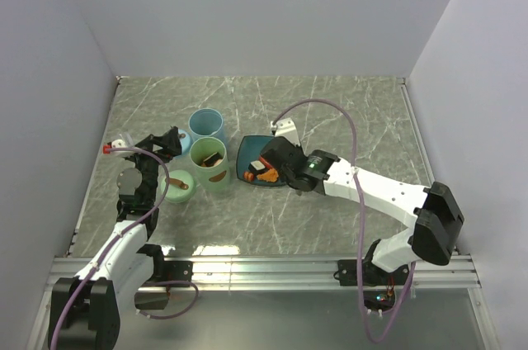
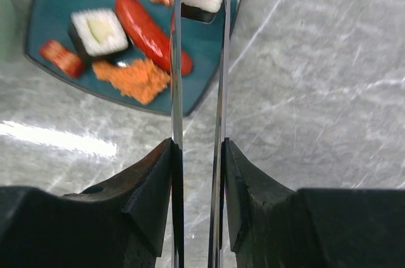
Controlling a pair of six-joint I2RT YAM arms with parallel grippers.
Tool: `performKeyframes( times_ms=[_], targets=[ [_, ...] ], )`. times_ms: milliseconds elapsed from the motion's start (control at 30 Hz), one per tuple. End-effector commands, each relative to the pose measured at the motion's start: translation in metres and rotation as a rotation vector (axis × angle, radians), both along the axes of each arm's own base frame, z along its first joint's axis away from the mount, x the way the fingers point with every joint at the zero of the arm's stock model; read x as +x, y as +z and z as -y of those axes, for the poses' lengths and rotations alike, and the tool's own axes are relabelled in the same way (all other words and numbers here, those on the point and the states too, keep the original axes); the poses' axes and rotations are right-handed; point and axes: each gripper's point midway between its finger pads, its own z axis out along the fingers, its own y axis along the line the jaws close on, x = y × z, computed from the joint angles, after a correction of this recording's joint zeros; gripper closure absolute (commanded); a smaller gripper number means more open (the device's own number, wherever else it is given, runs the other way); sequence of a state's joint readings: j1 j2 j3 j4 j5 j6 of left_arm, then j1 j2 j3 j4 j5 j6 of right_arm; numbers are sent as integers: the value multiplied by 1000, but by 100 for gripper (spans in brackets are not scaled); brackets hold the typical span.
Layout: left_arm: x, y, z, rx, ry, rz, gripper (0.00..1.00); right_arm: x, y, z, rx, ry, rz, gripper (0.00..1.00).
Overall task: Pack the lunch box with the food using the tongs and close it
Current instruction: Pick up the food using the clamp, then place the food into the lunch box
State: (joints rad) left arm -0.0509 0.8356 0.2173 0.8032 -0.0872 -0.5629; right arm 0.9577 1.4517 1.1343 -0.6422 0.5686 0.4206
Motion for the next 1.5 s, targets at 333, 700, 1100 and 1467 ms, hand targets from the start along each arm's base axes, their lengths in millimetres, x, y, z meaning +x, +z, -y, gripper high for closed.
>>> performKeyframes(
  times_ms=[333,700,1100,1467],
  targets=[
    [1,16,-2,-10,5,49,0,47,126,-65,200,163,288,70],
    [1,15,-3,-8,10,47,1,59,150,-143,247,374,306,69],
    [1,15,-3,-8,13,47,1,60,139,-174,244,449,267,63],
    [1,15,-3,-10,11,45,1,57,140,-176,240,454,272,42]
  ],
)
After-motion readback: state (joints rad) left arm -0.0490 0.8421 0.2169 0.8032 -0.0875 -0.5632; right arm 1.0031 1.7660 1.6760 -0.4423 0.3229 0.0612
